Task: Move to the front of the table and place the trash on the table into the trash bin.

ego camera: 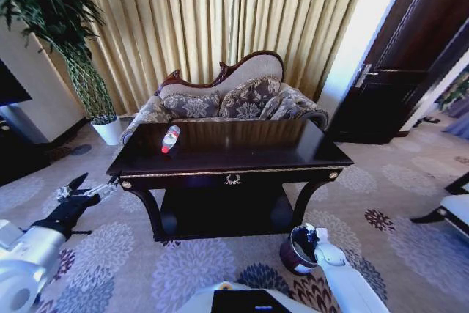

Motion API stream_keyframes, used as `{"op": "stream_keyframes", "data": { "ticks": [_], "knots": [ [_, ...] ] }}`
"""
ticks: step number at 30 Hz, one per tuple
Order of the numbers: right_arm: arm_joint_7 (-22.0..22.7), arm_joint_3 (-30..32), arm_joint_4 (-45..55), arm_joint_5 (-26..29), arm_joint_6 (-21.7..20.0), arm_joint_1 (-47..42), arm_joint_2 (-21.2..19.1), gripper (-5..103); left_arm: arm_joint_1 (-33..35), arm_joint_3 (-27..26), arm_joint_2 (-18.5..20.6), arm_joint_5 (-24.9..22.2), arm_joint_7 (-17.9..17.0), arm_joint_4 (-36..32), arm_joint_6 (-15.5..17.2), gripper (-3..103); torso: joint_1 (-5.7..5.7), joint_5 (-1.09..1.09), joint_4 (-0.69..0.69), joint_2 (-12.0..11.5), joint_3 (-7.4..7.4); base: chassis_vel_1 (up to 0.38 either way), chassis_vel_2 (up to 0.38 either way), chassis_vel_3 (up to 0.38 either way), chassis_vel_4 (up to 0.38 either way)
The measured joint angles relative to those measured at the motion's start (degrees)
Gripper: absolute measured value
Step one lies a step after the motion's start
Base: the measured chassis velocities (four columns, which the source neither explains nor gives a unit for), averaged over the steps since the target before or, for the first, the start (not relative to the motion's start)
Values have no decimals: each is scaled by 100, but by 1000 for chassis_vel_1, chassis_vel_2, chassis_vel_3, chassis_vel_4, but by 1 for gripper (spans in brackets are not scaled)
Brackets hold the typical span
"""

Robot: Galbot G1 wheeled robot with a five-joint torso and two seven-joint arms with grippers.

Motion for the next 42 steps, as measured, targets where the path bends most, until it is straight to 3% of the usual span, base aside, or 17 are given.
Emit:
{"op": "stream_keyframes", "data": {
  "ticks": [2, 5, 7, 12, 13, 16, 19, 22, 25, 31, 36, 38, 39, 42],
  "knots": [
    [0, 6, -141, -132, 0, 61, 51, -2, -11, 9, 19, 46, 56, 0, -76, 100, 0, 1, -1, 0, 0, 0, 0, 0, 0],
    [0, 14, -236, -244, 2, 106, 80, 8, -15, 9, 29, 47, 71, 0, -96, 100, 0, 0, -1, 0, 0, 0, 0, 0, 0],
    [-6, 16, -266, -287, 10, 121, 90, 8, -15, 7, 30, 48, 78, 0, -100, 100, 0, 0, 0, 0, 0, 0, 0, 0, 0],
    [-19, 68, -494, -531, 63, 254, 138, 29, 9, -4, 6, 29, 112, 0, -119, 100, 0, 1, 0, 0, 0, 0, 0, 0, 0],
    [-19, 68, -494, -531, 63, 254, 138, 29, 9, -4, 6, 29, 112, 0, -119, 100, 0, 1, 0, 0, 0, 0, 0, 0, 0],
    [-19, 75, -532, -565, 77, 316, 122, 47, 13, -28, 5, 11, 131, 0, -139, 100, -1, 1, 0, 0, 0, 0, 0, 0, 0],
    [-17, 76, -532, -565, 78, 329, 113, 52, 15, -31, 5, 6, 134, 0, -143, 100, 0, 1, 0, 0, 0, 0, 0, 0, 0],
    [-11, 85, -524, -541, 79, 332, 94, 69, 20, -36, -4, -10, 135, 0, -154, 100, 0, 1, -1, 0, 0, 0, 0, 0, 0],
    [-8, 89, -503, -497, 80, 318, 92, 75, 20, -37, -6, -19, 135, 0, -156, 100, 0, 0, 0, 0, 0, 0, 0, 0, 0],
    [-2, 100, -321, -281, 83, 181, 94, 98, 23, -49, -17, -117, 123, 0, -160, 100, 0, 1, 0, 0, 0, 0, 0, 0, 0],
    [1, 100, -62, -122, 86, 68, 93, 100, 20, -48, -36, -125, 116, 0, -162, 100, 0, 1, -1, 0, 0, 0, 0, 0, 0],
    [8, 105, 273, 182, 103, -30, 73, 100, 21, -55, -52, -151, 116, 0, -175, 100, 0, 2, 0, 0, 0, 0, 0, 0, 0],
    [16, 138, 841, 657, 185, -179, 31, 100, 21, -75, -65, -194, 117, 0, -230, 100, 0, 2, 0, 0, 0, 0, 0, 0, 0],
    [17, 161, 1148, 889, 208, -260, 1, 100, 21, -82, -71, -208, 116, 0, -276, 100, 0, 1, 0, 0, 0, 0, 0, 0, 0]
  ]
}}
